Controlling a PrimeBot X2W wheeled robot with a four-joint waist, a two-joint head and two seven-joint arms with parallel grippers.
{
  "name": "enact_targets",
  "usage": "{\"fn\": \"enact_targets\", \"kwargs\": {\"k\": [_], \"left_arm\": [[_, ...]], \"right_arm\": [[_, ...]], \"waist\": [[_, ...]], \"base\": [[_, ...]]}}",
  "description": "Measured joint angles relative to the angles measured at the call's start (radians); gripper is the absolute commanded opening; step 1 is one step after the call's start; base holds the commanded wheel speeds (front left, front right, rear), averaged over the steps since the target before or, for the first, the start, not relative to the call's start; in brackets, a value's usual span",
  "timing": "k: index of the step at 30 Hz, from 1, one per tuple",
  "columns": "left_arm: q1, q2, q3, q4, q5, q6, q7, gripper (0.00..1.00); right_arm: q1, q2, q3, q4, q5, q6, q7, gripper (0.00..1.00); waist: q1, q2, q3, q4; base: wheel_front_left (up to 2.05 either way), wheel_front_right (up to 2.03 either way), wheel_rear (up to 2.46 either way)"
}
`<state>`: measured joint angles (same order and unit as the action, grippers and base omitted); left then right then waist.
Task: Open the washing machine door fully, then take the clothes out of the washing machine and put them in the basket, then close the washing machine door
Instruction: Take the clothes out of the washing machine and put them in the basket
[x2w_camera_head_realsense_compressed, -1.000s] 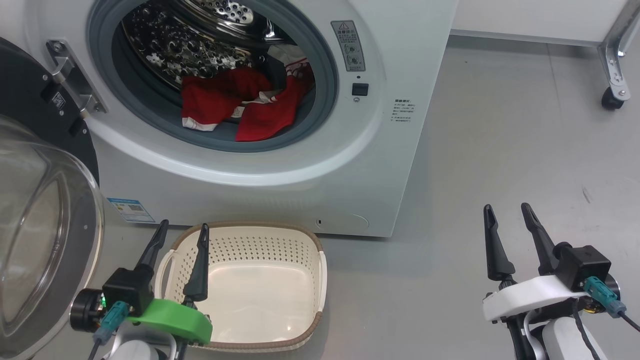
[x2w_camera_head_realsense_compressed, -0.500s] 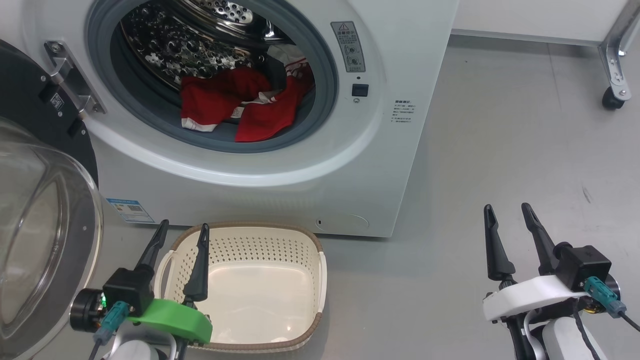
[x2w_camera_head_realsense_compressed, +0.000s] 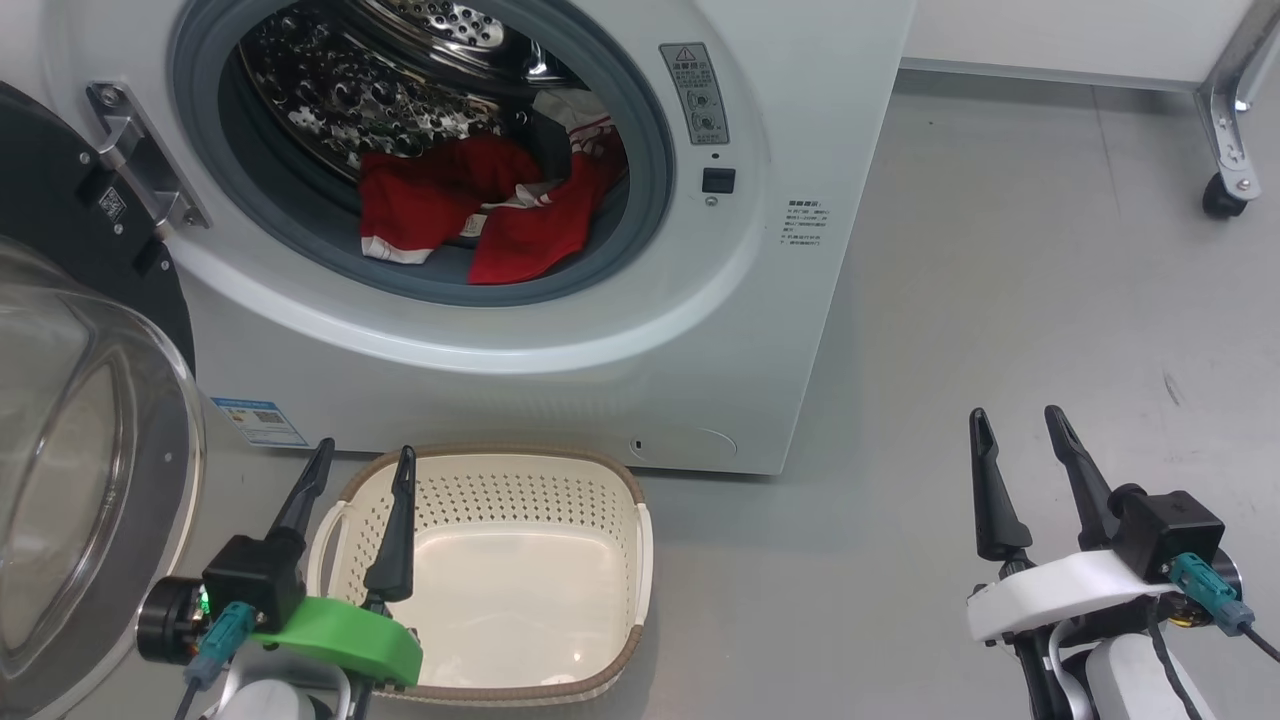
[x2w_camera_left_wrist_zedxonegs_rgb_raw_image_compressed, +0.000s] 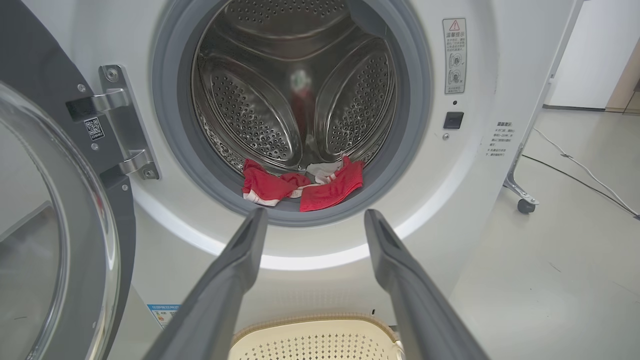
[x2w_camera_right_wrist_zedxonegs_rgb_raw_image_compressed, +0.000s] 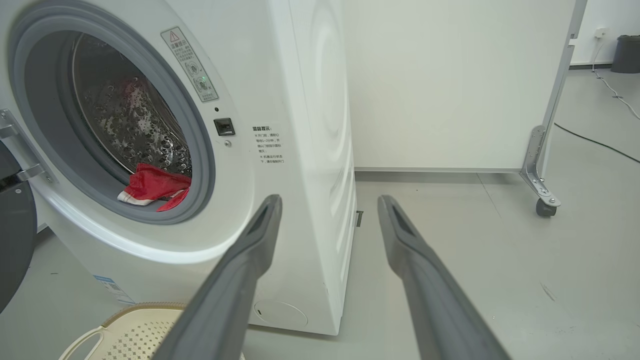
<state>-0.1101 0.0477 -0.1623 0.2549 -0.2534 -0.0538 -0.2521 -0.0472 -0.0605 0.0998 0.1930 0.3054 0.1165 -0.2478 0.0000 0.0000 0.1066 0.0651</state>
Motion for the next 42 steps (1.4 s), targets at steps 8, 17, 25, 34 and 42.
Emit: {"fn": "enact_targets", "kwargs": {"k": [8, 17, 25, 34, 42], "left_arm": [[0.0, -0.001, 0.025, -0.013, -0.001, 0.005, 0.0, 1.0], [-0.002, 0.012, 0.035, -0.037, 0.046, 0.031, 0.0, 1.0], [-0.055, 0.044, 0.044, -0.061, 0.056, 0.035, 0.0, 1.0], [-0.217, 0.141, 0.099, -0.076, 0.1, 0.059, 0.075, 1.0], [-0.366, 0.222, 0.12, -0.058, 0.125, 0.058, 0.195, 1.0]], "right_arm": [[0.0, 0.001, 0.009, -0.005, -0.002, 0.005, 0.0, 1.0], [-0.004, 0.003, 0.015, -0.023, -0.002, 0.005, 0.0, 1.0], [-0.021, 0.005, 0.034, -0.04, -0.002, 0.005, 0.0, 1.0], [-0.072, 0.008, 0.057, -0.058, 0.003, 0.005, 0.0, 1.0], [-0.108, 0.013, 0.089, -0.058, 0.03, 0.005, 0.0, 1.0]], "waist": [[0.0, 0.0, 0.019, -0.008], [0.0, 0.0, 0.079, -0.042], [0.0, 0.0, 0.157, -0.09], [0.0, 0.0, 0.267, -0.16], [0.0, 0.0, 0.363, -0.232]], "base": [[0.0, 0.0, 0.0], [0.0, 0.0, 0.0], [0.0, 0.0, 0.0], [0.0, 0.0, 0.0], [0.0, 0.0, 0.0]]}}
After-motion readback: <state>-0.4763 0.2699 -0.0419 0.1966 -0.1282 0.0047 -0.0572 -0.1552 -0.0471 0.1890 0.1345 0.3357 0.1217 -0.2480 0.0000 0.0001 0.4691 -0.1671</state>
